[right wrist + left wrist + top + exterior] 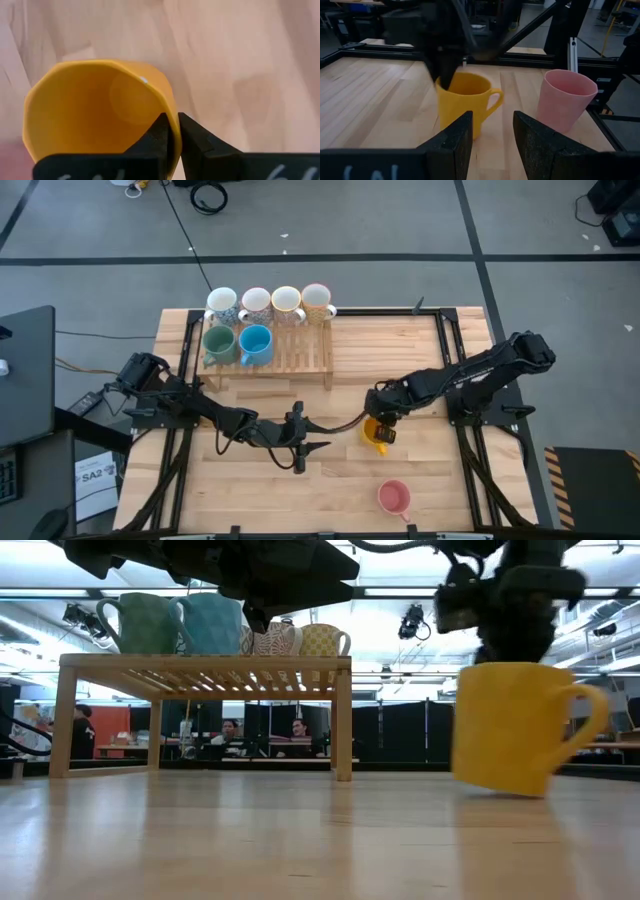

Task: Place coffee mugs
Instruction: Put the yellow mug on the shelf

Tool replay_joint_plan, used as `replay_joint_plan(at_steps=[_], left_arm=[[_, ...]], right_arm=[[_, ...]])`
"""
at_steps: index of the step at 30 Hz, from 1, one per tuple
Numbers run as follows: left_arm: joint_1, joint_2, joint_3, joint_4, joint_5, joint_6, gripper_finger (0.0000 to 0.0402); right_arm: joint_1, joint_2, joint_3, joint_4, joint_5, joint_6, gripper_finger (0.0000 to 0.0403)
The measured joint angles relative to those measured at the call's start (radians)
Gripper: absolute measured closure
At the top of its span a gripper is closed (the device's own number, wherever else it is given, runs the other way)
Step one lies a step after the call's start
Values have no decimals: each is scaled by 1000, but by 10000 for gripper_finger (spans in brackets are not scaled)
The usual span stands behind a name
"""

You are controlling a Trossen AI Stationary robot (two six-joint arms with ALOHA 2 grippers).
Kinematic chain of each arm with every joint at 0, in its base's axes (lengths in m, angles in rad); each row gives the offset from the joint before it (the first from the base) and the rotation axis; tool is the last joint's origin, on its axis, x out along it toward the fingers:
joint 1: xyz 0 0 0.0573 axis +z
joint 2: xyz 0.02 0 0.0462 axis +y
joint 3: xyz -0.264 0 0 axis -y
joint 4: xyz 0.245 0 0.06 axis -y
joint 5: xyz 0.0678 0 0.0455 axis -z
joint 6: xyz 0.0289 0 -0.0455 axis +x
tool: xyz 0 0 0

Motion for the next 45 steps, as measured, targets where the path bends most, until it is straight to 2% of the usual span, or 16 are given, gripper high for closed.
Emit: replay_joint_plan(at_steps=[4, 12, 21, 35, 45], left_arm=[[0, 0, 0, 0, 0, 0, 253], [0, 0, 0, 0, 0, 0, 253], [0, 0, 0, 0, 0, 0, 253], [0, 0, 0, 0, 0, 0, 253], [0, 0, 0, 0, 0, 0, 253]], right_arm=[[-64, 0, 0, 55, -2, -136, 369], [-176, 0, 0, 45, -32, -347, 370], [-224, -1, 1, 34, -48, -556, 364], [-224, -1, 1, 30, -49, -572, 311], [-224, -1, 46, -11, -50, -571, 245]])
